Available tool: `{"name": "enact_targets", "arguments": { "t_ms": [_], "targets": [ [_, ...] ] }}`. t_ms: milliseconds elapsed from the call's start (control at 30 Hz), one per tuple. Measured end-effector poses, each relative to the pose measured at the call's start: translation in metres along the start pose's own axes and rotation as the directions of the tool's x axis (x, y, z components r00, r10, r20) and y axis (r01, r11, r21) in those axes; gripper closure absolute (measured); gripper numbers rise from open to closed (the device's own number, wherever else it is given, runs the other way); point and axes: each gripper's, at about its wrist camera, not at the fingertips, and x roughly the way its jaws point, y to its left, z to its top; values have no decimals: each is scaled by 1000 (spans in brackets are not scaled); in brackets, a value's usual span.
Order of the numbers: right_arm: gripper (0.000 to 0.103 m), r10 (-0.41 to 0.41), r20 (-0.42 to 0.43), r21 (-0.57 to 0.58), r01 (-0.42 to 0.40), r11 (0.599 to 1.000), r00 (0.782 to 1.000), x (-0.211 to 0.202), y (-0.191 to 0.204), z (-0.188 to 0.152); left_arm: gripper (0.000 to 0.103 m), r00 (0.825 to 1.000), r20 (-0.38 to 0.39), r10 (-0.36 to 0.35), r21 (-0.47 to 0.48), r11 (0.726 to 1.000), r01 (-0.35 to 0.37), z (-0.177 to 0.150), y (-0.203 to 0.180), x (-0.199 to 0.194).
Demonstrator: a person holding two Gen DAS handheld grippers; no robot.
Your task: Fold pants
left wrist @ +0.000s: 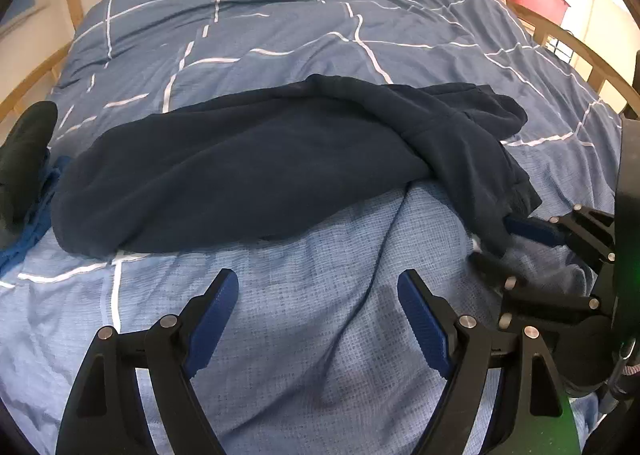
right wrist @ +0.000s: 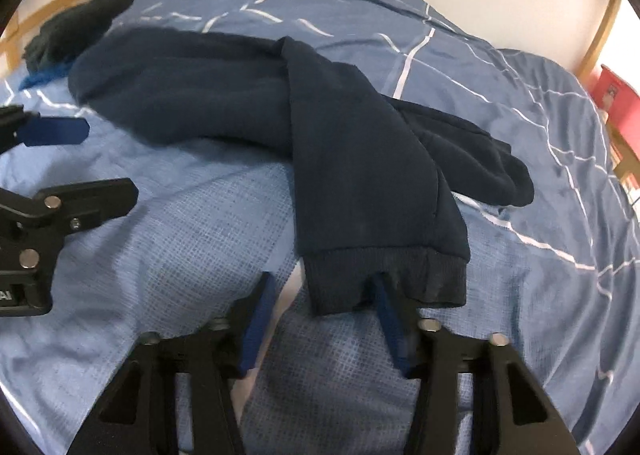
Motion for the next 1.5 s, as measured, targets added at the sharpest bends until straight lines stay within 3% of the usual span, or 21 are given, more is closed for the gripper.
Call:
{"name": "enact_targets", "arguments": {
  "t_ms": [67, 133, 233, 333, 467, 700, 900, 1200, 1300, 1333, 1433, 1500],
  "targets": [
    [82, -21, 5, 19, 21, 1000, 1000, -3, -5, 1, 22, 1000, 3, -1, 1, 1000, 1, 1, 0, 0],
    [90, 8, 19, 64, -9, 998, 1000, -10, -15, 1, 22, 1000, 9, -3, 2, 1000, 3, 3, 0, 0],
    [95, 15, 92, 126, -26, 992, 996, -34, -33, 6, 22, 999, 37, -4, -4, 1000, 4, 9, 2, -6],
    [96, -16, 165, 200, -17, 980, 986, -60, -62, 25, 22, 997, 74, 8, -3, 1000, -8, 22, 1, -11],
    [96, -80, 192, 285, 22, 958, 978, -69, -108, 66, 22, 994, 106, 15, -7, 1000, -15, 44, -1, -13],
    [96, -121, 113, 319, 79, 944, 986, -20, -157, 122, 22, 991, 129, 35, -2, 999, -35, 72, -10, 0],
    [96, -109, 22, 334, 96, 938, 994, 30, -179, 129, 22, 994, 102, 29, -6, 1000, -29, 83, -17, 23],
    [95, -97, -42, 403, 105, 909, 994, 66, -190, 106, 22, 998, 66, 23, -18, 1000, -22, 86, -23, 49],
    [79, -136, -55, 456, 146, 878, 989, 61, -199, 96, 22, 997, 69, 19, -33, 999, -16, 86, -22, 47],
    [67, -144, -49, 481, 150, 864, 988, 56, -202, 92, 22, 997, 71, 18, -34, 999, -16, 86, -22, 46],
    [65, -140, 64, 567, 80, 820, 988, 28, -205, 74, 22, 994, 101, 33, -36, 999, -30, 84, -21, 38],
    [65, -123, 158, 644, -8, 765, 980, 8, -205, 53, 20, 992, 122, 44, -40, 998, -39, 84, -22, 34]
  ]
}}
